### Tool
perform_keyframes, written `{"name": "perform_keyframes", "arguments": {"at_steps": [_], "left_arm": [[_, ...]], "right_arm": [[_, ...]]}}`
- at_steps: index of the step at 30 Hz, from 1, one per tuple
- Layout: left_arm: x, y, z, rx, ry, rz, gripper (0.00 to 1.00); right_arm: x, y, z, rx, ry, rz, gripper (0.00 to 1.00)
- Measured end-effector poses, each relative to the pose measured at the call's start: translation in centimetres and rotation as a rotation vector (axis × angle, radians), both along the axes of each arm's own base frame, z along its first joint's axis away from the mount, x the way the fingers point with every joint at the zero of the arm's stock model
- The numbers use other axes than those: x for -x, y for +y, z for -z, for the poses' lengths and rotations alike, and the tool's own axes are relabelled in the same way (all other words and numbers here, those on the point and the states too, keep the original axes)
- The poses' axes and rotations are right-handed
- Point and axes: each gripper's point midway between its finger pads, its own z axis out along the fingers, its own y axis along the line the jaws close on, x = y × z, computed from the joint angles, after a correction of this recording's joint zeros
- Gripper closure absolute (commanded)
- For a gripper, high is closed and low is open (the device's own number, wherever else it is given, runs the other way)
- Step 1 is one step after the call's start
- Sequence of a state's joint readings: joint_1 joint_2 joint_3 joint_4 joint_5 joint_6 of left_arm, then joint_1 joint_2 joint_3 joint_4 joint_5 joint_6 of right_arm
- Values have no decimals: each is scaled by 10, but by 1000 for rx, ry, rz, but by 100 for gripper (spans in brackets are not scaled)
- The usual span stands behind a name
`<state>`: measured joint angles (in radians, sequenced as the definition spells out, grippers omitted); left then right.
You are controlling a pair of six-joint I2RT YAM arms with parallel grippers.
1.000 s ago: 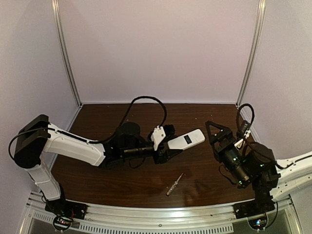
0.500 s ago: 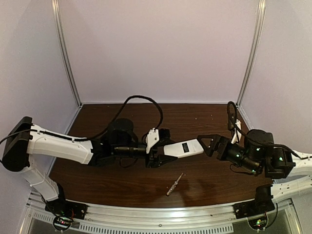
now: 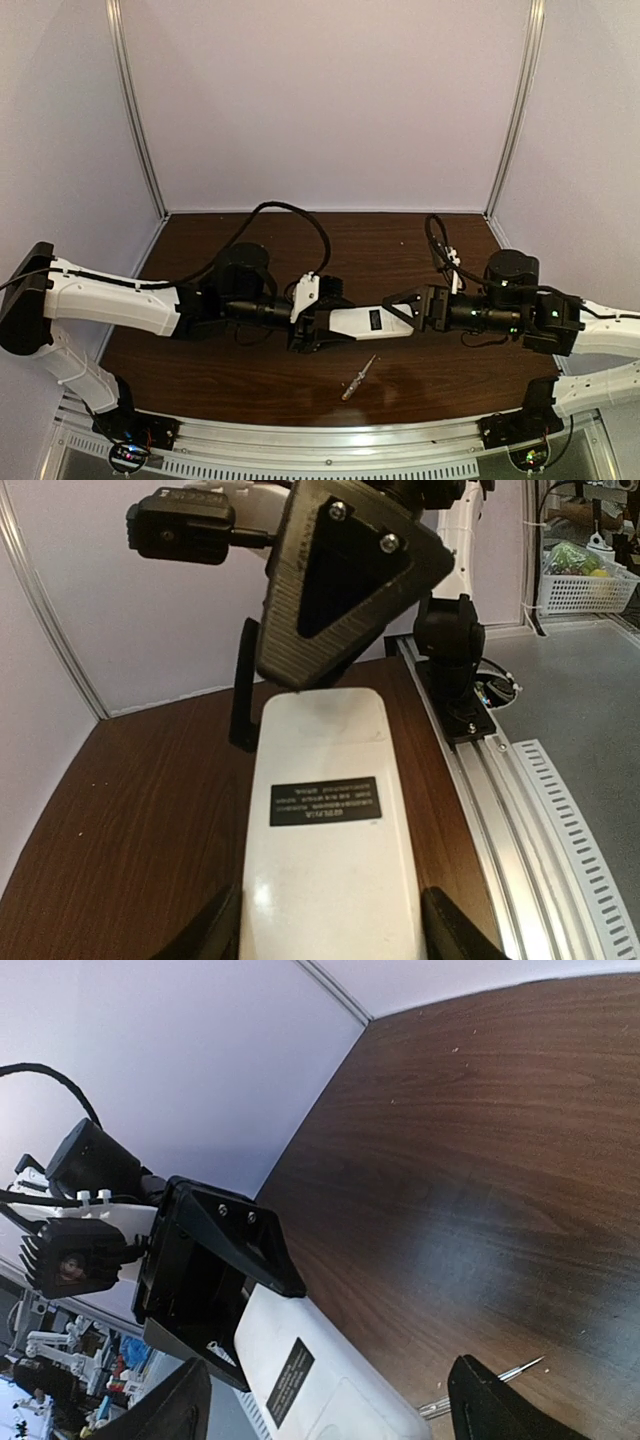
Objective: Unload the batteries from the remote control
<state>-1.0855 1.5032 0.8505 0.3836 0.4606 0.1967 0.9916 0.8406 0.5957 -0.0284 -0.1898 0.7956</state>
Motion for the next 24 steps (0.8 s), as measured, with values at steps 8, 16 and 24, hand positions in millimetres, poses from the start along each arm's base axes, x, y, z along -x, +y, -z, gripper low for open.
{"name": "perform_keyframes", "arguments": {"at_steps": [8,16,24], "left_arm": [[5,2,6,-25,-1,29,100],[9,2,6,-23,-14,53,100],[10,1,6,-22,-47,67,100]], "right_arm": [[19,27,13,-12,73,-171,42],[22,33,18,-23,106,-217,67],[22,33,21,-52,143,-215,99]]}}
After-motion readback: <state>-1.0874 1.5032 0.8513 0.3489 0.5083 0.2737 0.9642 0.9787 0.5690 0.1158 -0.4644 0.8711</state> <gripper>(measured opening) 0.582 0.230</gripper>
